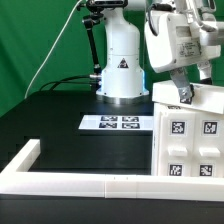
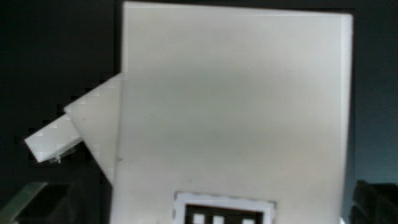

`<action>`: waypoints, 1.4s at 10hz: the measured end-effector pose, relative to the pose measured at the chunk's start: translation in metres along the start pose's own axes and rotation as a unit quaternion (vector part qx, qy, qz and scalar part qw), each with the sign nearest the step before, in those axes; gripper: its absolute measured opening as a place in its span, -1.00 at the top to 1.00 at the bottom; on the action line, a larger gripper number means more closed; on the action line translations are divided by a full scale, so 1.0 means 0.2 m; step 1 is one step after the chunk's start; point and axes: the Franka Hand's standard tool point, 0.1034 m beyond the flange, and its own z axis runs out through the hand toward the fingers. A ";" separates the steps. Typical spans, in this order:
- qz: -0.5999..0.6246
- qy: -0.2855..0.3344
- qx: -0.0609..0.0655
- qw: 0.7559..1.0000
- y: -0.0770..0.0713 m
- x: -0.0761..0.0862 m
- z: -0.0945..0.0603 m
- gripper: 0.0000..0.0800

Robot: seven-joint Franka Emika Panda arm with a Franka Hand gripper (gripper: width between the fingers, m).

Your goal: Assemble cabinet

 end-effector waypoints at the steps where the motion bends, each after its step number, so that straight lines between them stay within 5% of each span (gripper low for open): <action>1: -0.006 -0.001 0.000 1.000 0.00 0.00 0.00 -0.93; 6: -0.005 -0.027 0.019 0.999 -0.02 -0.06 -0.11 -0.99; 9: -0.043 -0.025 0.018 0.999 -0.02 -0.06 -0.10 -0.99; 12: -0.266 -0.019 0.024 0.964 -0.03 -0.05 -0.10 -0.99; 14: -0.402 -0.017 0.031 0.915 -0.08 -0.06 -0.11 -0.99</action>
Offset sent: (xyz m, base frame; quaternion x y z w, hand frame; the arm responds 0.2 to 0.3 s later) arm -0.0050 0.0018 0.0198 0.0171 -0.0306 0.0079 0.9994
